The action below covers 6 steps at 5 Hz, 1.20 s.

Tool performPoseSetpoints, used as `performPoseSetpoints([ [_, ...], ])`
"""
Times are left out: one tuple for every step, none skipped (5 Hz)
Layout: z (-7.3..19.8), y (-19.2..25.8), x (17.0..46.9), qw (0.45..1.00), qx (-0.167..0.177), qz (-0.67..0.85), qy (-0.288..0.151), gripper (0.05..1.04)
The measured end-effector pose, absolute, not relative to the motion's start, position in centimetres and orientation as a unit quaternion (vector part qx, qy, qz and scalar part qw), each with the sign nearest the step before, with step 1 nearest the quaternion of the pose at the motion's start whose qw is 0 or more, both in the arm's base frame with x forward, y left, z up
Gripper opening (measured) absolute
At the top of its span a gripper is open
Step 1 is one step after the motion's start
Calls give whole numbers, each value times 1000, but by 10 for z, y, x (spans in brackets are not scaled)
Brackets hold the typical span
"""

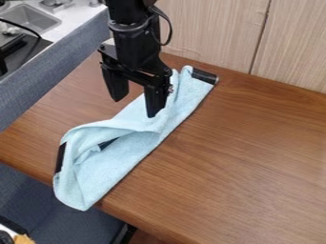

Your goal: Fold the cloth from the bottom to the top

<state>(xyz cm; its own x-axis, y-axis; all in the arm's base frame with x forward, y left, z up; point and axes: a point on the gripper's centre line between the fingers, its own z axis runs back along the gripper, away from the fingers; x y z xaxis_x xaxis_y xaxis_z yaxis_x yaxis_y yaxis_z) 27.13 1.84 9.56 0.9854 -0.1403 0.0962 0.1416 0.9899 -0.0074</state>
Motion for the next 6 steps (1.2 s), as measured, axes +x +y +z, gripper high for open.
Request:
performPoseSetpoints([
  [87,18,267,997,-11,-71,-33,1000],
  [76,32,242,999,-23,-40,-20,1000],
  [76,49,219,999,-22,-20,-24,1000],
  [71,71,195,999,-13,16,-28,1000],
  [54,94,170,998,5,57,-16,1000],
  [37,111,157,996,27,80,1,1000],
])
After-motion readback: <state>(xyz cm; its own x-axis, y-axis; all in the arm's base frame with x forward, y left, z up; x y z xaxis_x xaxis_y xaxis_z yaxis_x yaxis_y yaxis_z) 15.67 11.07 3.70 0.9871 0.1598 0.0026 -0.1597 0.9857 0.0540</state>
